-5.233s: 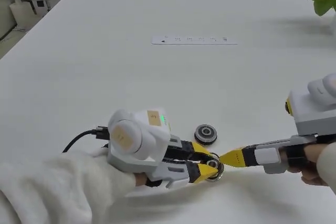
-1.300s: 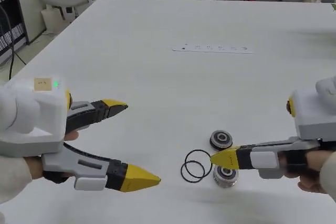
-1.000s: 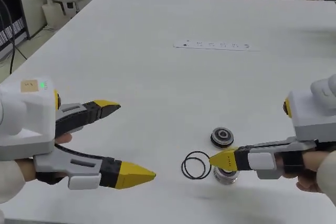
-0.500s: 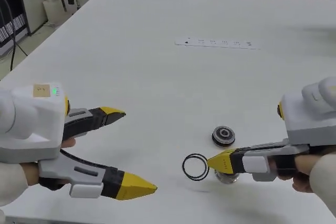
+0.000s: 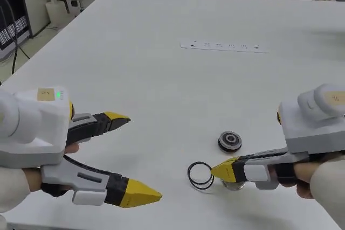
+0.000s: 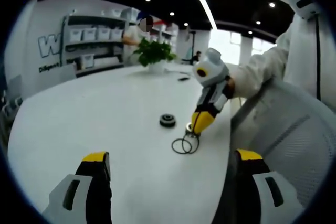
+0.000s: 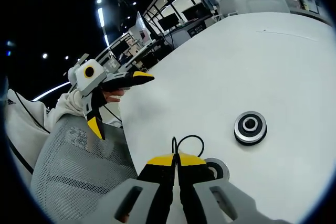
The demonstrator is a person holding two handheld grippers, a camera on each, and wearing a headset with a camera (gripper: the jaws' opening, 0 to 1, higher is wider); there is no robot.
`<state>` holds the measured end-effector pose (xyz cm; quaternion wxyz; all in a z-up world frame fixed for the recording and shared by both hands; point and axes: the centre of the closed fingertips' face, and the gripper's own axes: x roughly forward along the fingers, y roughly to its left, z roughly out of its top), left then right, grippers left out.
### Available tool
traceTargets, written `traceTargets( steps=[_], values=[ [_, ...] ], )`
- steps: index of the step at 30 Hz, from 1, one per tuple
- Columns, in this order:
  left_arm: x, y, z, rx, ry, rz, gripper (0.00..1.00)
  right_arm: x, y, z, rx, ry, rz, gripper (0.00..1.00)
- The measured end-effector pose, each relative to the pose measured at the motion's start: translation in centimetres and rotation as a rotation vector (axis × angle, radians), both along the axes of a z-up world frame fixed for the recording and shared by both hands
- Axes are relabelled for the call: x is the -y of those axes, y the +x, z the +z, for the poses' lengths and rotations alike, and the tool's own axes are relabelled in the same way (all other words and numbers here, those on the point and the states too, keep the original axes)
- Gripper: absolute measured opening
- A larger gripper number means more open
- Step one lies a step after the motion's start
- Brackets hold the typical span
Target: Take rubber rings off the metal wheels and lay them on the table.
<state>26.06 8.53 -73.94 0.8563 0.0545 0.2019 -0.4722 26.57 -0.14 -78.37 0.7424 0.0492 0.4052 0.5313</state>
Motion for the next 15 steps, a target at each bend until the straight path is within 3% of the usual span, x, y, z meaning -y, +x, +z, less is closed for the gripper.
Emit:
traceTargets(
  steps=[3,6,15],
  values=[
    [0.01,-0.03,0.00,-0.002,0.000,-0.001,1.00,-0.05,-0.01,-0.06,0.009,-0.007,0.008,0.00],
    [-0.01,-0.02,0.07,-0.002,-0.002,0.002,1.00,0.21,0.27,-0.37,0.049,-0.034,0.022,0.00],
    [-0.03,-0.02,-0.02,-0.007,0.001,0.002,1.00,0.19,0.22,-0.47,0.087,-0.053,0.045,0.01]
  ],
)
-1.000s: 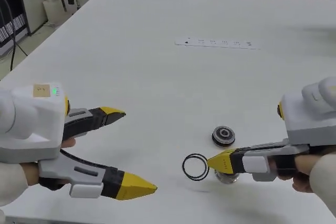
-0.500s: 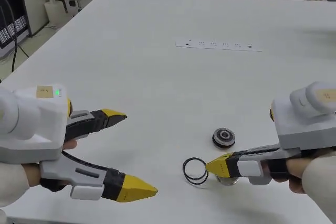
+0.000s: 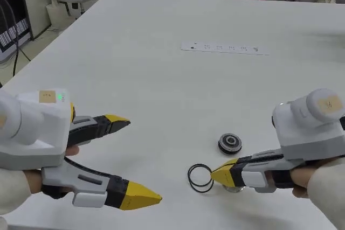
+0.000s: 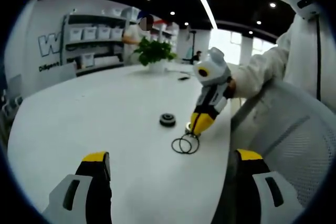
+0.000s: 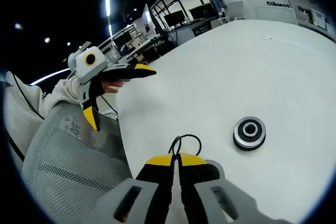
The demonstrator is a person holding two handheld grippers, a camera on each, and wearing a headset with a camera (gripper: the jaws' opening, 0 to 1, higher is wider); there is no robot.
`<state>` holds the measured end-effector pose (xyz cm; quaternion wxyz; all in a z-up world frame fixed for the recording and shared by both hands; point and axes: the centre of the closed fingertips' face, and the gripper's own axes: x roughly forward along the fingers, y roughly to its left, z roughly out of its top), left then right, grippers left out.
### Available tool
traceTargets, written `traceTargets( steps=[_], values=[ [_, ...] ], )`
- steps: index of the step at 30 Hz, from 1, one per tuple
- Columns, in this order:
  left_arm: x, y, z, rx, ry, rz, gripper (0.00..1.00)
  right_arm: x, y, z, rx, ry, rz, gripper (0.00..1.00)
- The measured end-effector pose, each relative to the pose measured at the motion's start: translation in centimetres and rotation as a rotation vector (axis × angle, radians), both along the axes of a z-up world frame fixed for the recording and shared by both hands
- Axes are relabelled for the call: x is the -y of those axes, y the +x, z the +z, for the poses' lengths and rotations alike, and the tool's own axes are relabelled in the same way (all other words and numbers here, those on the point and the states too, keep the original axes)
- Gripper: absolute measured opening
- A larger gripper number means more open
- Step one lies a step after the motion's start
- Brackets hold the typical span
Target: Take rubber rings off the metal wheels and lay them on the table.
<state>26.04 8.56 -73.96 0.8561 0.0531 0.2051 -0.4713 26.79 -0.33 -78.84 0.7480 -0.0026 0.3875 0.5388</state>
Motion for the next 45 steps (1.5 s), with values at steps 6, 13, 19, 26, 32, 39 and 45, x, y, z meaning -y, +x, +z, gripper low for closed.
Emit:
traceTargets(
  steps=[6,13,19,26,32,39,45],
  values=[
    [0.0,0.0,-0.1,-0.007,0.003,-0.002,1.00,0.1,0.1,-0.1,0.003,-0.005,0.001,0.02],
    [0.0,0.0,-0.2,-0.010,0.006,0.000,1.00,0.1,0.0,-0.2,0.012,-0.012,0.008,0.07],
    [0.0,-0.1,-0.3,-0.012,0.009,-0.001,1.00,0.0,-0.1,-0.3,0.024,-0.018,0.027,0.09],
    [-0.1,-0.1,-0.3,-0.014,0.011,-0.001,1.00,-0.4,-0.5,-0.4,0.051,-0.030,0.072,0.13],
    [-0.1,-0.1,-0.3,-0.013,0.010,0.002,1.00,-0.2,-0.2,-0.5,0.068,-0.035,0.073,0.14],
    [-0.2,-0.1,-0.3,-0.013,0.013,0.004,1.00,0.2,0.4,-0.4,0.084,-0.041,0.058,0.15],
    [-0.2,-0.1,-0.3,-0.014,0.015,0.004,1.00,0.6,0.8,-0.1,0.091,-0.036,0.035,0.15]
  ],
)
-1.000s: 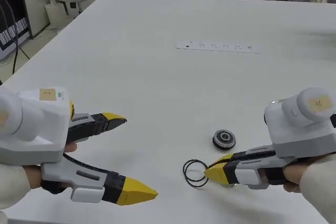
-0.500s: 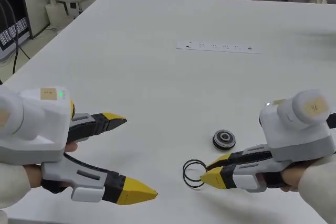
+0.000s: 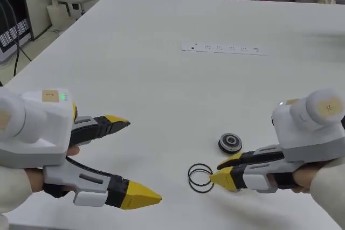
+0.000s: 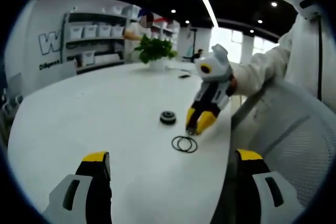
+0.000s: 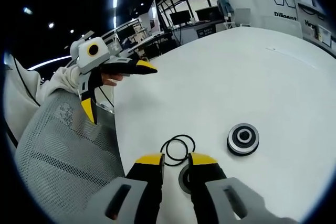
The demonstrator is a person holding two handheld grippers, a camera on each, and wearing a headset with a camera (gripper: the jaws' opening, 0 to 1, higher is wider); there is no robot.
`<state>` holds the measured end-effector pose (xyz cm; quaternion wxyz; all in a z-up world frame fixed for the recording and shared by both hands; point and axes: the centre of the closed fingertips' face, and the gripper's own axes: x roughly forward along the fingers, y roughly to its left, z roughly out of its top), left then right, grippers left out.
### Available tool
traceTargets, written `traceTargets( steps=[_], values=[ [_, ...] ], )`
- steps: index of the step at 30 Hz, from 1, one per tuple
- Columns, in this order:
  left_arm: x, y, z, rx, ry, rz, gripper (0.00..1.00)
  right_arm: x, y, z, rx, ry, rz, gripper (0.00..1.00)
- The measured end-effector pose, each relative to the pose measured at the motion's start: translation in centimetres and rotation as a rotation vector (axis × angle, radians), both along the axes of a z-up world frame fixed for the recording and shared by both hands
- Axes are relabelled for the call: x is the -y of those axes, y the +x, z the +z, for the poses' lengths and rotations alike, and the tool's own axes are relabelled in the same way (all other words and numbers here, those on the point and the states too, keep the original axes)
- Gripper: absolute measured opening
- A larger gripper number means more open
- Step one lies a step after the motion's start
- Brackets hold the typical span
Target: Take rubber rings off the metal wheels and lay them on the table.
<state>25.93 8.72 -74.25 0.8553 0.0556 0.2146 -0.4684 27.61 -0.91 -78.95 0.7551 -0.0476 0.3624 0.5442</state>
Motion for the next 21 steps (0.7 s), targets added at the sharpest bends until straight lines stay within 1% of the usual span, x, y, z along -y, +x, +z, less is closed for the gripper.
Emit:
traceTargets(
  steps=[7,21],
  values=[
    [0.0,0.0,-0.1,-0.003,0.002,0.000,1.00,0.4,0.6,0.9,0.015,0.020,-0.036,0.16],
    [0.2,0.0,-0.1,-0.007,0.005,-0.003,1.00,2.1,3.0,2.8,0.061,0.075,-0.136,0.17]
  ],
)
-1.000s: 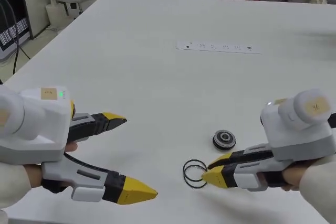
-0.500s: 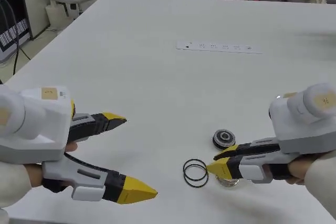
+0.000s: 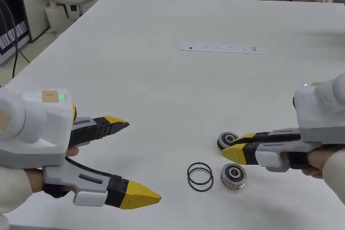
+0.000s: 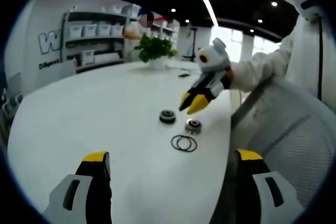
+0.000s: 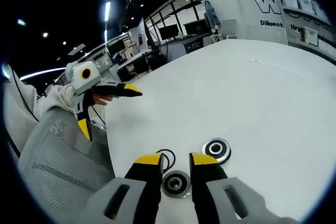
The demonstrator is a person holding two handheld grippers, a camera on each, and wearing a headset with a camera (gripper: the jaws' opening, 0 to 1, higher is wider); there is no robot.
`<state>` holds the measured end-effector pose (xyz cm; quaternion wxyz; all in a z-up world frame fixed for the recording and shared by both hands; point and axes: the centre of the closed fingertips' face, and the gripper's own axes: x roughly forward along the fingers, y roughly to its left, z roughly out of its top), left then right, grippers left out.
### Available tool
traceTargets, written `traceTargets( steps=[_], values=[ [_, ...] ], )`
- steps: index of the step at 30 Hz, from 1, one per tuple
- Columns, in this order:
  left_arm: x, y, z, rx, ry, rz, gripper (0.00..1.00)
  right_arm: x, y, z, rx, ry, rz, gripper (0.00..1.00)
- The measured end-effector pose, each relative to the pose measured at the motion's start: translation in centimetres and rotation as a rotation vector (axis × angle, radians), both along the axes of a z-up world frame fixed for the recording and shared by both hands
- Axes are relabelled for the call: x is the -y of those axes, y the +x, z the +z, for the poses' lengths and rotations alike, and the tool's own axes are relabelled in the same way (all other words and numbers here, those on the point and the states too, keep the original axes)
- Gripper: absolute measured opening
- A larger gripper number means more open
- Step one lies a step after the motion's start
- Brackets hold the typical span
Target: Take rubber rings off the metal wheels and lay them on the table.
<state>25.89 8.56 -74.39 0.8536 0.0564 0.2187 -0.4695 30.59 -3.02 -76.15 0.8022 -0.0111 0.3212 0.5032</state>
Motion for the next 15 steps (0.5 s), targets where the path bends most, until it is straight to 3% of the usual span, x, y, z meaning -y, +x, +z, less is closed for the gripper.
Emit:
traceTargets(
  steps=[8,15],
  values=[
    [0.1,0.0,0.1,-0.001,-0.004,-0.003,1.00,0.8,0.9,0.7,0.022,0.005,-0.036,0.19],
    [0.2,-0.1,0.1,-0.006,-0.008,-0.010,1.00,1.1,1.7,2.5,0.056,0.029,-0.060,0.23]
  ],
)
